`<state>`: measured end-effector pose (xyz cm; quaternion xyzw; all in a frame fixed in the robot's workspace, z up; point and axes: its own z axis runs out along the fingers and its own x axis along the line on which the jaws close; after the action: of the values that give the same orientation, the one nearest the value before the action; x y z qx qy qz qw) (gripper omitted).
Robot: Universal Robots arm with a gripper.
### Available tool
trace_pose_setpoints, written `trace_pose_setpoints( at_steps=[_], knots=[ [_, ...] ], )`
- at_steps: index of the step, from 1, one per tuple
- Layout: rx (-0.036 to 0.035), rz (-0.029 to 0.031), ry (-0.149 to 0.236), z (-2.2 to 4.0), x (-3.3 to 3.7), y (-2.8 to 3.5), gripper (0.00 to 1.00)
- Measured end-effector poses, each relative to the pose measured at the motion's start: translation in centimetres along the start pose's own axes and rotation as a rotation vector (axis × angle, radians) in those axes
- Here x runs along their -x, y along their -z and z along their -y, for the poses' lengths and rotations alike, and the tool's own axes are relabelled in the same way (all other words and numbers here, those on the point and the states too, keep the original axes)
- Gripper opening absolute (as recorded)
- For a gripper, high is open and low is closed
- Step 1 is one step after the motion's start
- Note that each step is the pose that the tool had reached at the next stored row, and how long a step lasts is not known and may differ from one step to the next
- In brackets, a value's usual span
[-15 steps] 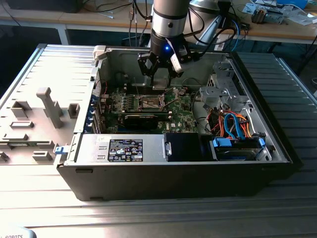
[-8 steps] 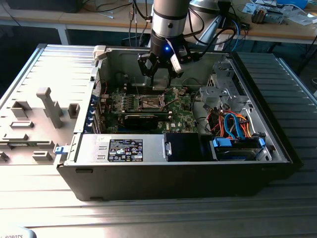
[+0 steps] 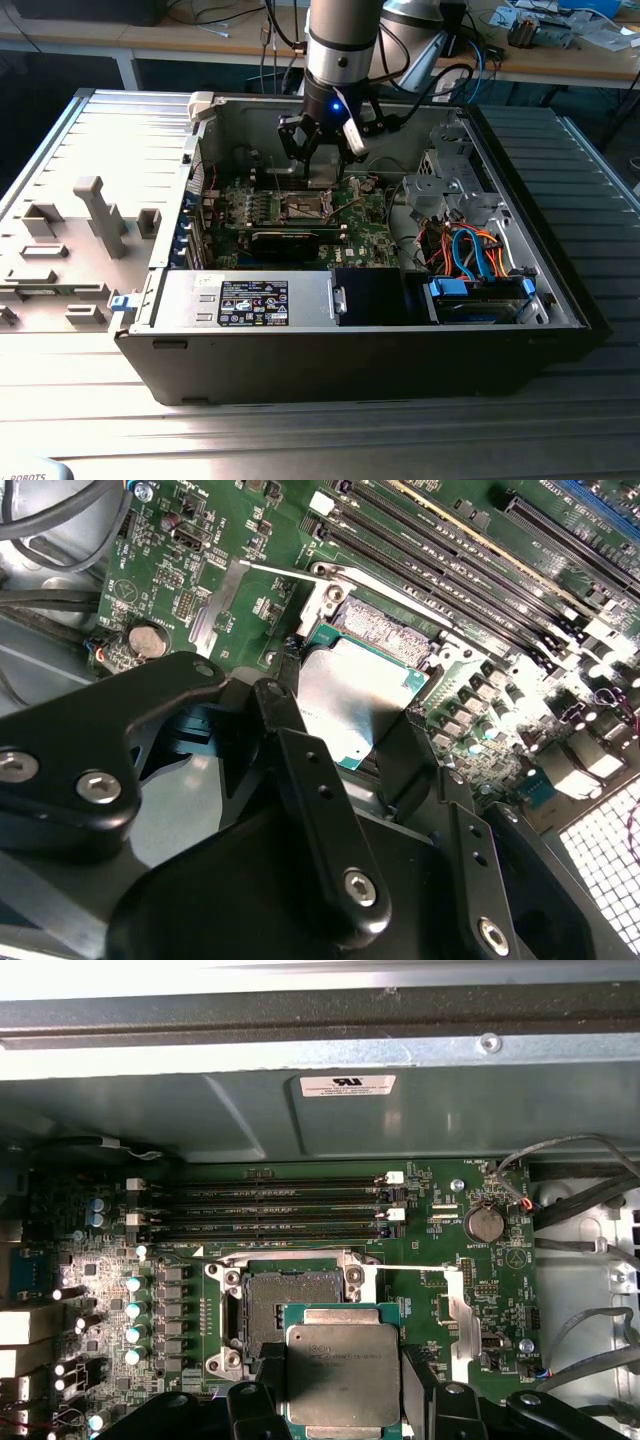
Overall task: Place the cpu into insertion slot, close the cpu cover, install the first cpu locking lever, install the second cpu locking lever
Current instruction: 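Place the cpu into insertion slot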
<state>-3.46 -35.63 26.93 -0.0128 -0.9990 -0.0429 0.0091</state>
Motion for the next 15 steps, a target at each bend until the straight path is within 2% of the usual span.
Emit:
trace_pose_setpoints(
  at_steps=[8, 15],
  knots=[
    [-0.0001, 0.0001, -0.001, 0.01, 0.0, -0.06, 0.54],
    [-0.0016, 0.0033, -0.038, 0.01, 0.0, -0.06, 0.54]
  ],
)
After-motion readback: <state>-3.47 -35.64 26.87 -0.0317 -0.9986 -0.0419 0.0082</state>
